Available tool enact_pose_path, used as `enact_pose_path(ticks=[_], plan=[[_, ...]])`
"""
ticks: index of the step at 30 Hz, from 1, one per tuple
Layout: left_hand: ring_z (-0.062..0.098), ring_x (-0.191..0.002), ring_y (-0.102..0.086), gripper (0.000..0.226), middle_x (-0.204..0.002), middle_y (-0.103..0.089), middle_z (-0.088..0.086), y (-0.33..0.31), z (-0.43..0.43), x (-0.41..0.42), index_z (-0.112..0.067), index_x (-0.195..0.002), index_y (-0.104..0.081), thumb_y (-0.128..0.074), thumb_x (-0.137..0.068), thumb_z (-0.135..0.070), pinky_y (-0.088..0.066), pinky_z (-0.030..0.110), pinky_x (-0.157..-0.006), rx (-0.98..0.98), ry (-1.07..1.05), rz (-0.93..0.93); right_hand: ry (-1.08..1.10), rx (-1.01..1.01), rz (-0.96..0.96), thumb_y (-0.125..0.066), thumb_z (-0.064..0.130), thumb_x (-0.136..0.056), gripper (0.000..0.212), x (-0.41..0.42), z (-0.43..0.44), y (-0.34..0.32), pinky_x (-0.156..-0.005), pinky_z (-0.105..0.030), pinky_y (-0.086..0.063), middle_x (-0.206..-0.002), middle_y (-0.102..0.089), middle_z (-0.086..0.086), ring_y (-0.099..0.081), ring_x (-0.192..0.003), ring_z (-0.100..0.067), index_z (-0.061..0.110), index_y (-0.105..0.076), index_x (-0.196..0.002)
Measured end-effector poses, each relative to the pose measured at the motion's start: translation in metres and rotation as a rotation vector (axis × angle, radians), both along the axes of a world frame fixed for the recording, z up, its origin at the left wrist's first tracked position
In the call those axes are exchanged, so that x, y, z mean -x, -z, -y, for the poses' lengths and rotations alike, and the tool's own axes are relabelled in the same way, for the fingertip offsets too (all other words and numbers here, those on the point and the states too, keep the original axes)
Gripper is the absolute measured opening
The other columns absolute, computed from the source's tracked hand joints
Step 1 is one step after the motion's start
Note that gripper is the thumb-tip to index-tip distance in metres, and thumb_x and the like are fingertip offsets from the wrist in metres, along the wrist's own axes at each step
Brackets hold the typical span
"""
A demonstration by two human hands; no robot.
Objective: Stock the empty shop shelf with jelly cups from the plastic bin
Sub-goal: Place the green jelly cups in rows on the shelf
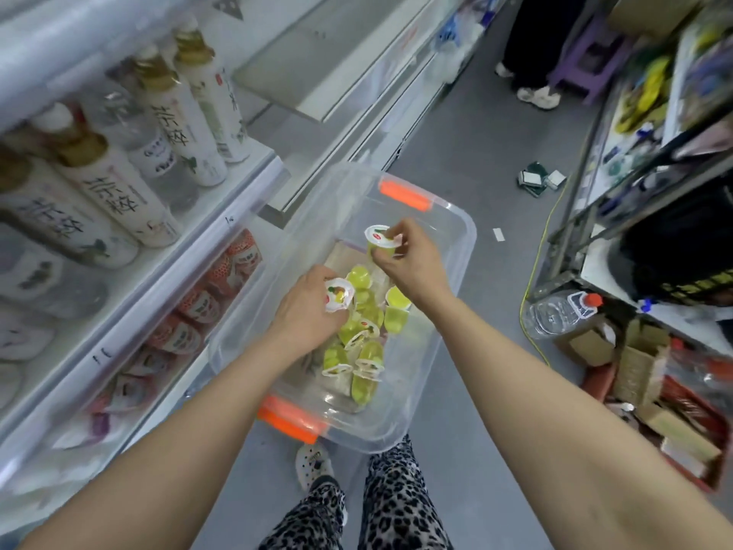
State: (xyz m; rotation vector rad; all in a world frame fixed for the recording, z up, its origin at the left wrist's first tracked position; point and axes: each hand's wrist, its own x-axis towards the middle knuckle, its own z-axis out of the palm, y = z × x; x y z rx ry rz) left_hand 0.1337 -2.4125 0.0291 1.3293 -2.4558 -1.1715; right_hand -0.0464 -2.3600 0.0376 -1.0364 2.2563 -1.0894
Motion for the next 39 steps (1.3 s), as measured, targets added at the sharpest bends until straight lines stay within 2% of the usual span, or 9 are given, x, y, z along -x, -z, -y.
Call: enact_pose_path(ticks=[2, 5, 9, 14, 17, 29, 32, 36, 39], plan=[[0.023, -0.105, -0.056, 0.050, -0.112, -0.059, 0.001, -0.011, -0.003, 0.000, -0.020, -0.116, -0.051, -0.076, -0.073, -0.023, -0.045, 0.036, -0.083, 0.024, 0.002, -0.045, 0.008, 0.019, 0.014, -0.070, 0.030, -0.074, 0.026, -0.003, -0.009, -0.013, -0.073, -0.038, -0.053, -0.101, -0.058, 0.001, -0.061, -0.080, -0.022, 0.022, -0.052, -0.091], [0.025, -0.112, -0.052, 0.053, -0.117, -0.058, 0.006, -0.026, -0.007, 0.002, -0.018, -0.123, -0.052, -0.074, -0.075, -0.023, -0.041, 0.035, -0.088, 0.077, 0.011, -0.064, -0.006, 0.025, -0.005, -0.070, 0.028, -0.076, 0.025, -0.005, -0.021, -0.033, -0.068, -0.030, -0.047, -0.095, -0.058, 0.003, -0.060, -0.080, -0.020, 0.021, -0.054, -0.092], [0.024, -0.113, -0.054, 0.051, -0.120, -0.059, 0.004, -0.047, -0.007, 0.006, -0.017, -0.122, -0.054, -0.075, -0.076, -0.025, -0.037, 0.030, -0.081, 0.123, -0.025, -0.125, -0.019, 0.023, -0.059, -0.068, 0.029, -0.078, 0.023, -0.003, -0.033, -0.056, -0.064, -0.028, -0.043, -0.086, -0.061, 0.007, -0.058, -0.074, -0.016, 0.025, -0.054, -0.096], [0.023, -0.107, -0.057, 0.048, -0.113, -0.063, 0.000, -0.068, -0.001, 0.014, -0.019, -0.116, -0.058, -0.079, -0.074, -0.031, -0.043, 0.034, -0.081, 0.168, -0.014, -0.176, -0.033, 0.110, -0.140, -0.072, 0.026, -0.078, 0.023, 0.008, -0.037, -0.077, -0.080, -0.032, -0.049, -0.096, -0.055, 0.012, -0.058, -0.085, -0.016, 0.026, -0.058, -0.097], [0.021, -0.105, -0.059, 0.049, -0.113, -0.064, -0.001, -0.082, 0.002, 0.021, -0.020, -0.116, -0.059, -0.079, -0.074, -0.035, -0.047, 0.037, -0.085, 0.191, -0.023, -0.196, -0.031, 0.121, -0.185, -0.071, 0.032, -0.077, 0.027, 0.019, -0.035, -0.088, -0.085, -0.038, -0.051, -0.104, -0.057, 0.005, -0.059, -0.090, -0.017, 0.029, -0.060, -0.102], [0.010, -0.089, -0.064, 0.043, -0.101, -0.066, -0.013, -0.133, 0.015, 0.101, -0.034, -0.107, -0.057, -0.077, -0.070, -0.045, -0.051, 0.037, -0.083, 0.239, -0.193, -0.287, -0.188, 0.228, -0.297, -0.074, 0.036, -0.076, 0.026, 0.124, -0.008, -0.135, -0.080, -0.031, -0.050, -0.096, -0.053, 0.013, -0.056, -0.084, -0.007, 0.030, -0.065, -0.100], [0.011, -0.090, -0.065, 0.046, -0.101, -0.068, -0.012, -0.144, 0.017, 0.133, -0.032, -0.110, -0.058, -0.079, -0.070, -0.043, -0.051, 0.037, -0.085, 0.242, -0.254, -0.308, -0.239, 0.256, -0.308, -0.075, 0.036, -0.076, 0.027, 0.160, 0.001, -0.147, -0.078, -0.025, -0.046, -0.099, -0.056, 0.010, -0.055, -0.084, -0.005, 0.030, -0.065, -0.101], [0.012, -0.090, -0.064, 0.045, -0.100, -0.068, -0.012, -0.155, 0.018, 0.174, -0.032, -0.108, -0.059, -0.079, -0.069, -0.044, -0.051, 0.037, -0.085, 0.272, -0.312, -0.313, -0.284, 0.289, -0.323, -0.076, 0.034, -0.076, 0.028, 0.206, 0.013, -0.162, -0.073, -0.009, -0.035, -0.100, -0.060, 0.006, -0.051, -0.087, -0.002, 0.027, -0.066, -0.101], [0.010, -0.088, -0.065, 0.043, -0.098, -0.068, -0.012, -0.161, 0.018, 0.206, -0.032, -0.106, -0.060, -0.080, -0.069, -0.042, -0.052, 0.036, -0.084, 0.277, -0.341, -0.329, -0.312, 0.293, -0.344, -0.075, 0.036, -0.077, 0.027, 0.242, 0.018, -0.170, -0.072, -0.007, -0.035, -0.100, -0.061, 0.006, -0.049, -0.086, 0.000, 0.029, -0.065, -0.101]])
